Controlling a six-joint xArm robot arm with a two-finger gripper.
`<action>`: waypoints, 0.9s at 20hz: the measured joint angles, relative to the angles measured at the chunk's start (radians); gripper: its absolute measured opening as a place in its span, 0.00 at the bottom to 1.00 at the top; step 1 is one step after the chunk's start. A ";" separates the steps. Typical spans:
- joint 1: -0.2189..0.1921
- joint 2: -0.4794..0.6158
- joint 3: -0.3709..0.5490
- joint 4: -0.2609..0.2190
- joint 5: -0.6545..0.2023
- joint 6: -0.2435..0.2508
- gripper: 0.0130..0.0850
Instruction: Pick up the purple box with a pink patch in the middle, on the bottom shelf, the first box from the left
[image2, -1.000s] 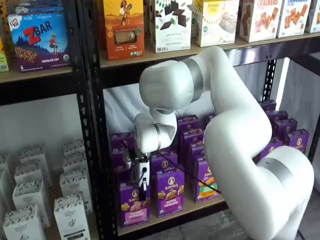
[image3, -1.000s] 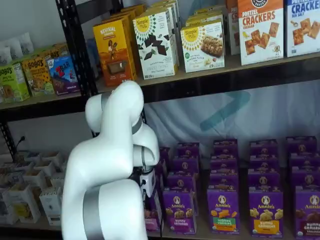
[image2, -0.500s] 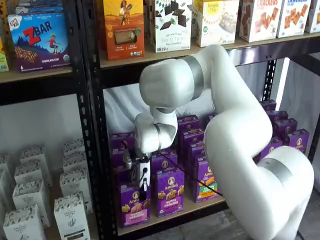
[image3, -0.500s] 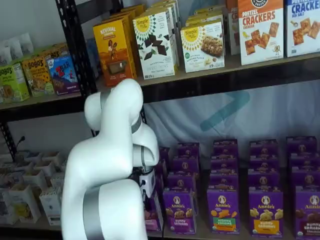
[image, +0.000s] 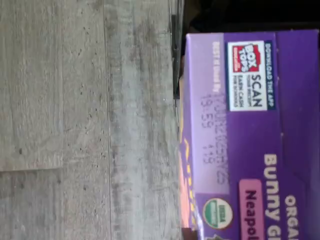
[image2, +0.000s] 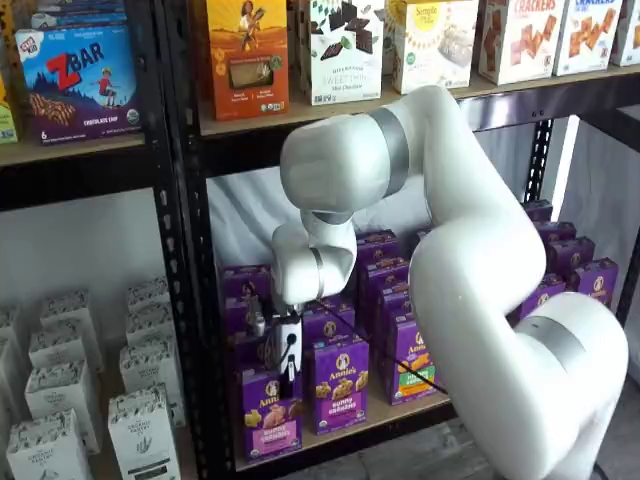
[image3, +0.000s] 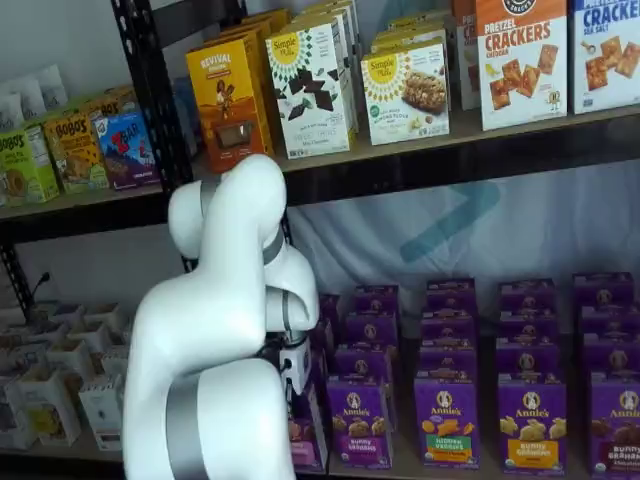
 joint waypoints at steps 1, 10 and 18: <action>0.000 -0.001 0.000 -0.001 0.001 0.001 0.22; 0.003 -0.027 0.032 -0.021 -0.003 0.022 0.22; 0.012 -0.089 0.115 -0.034 -0.030 0.039 0.22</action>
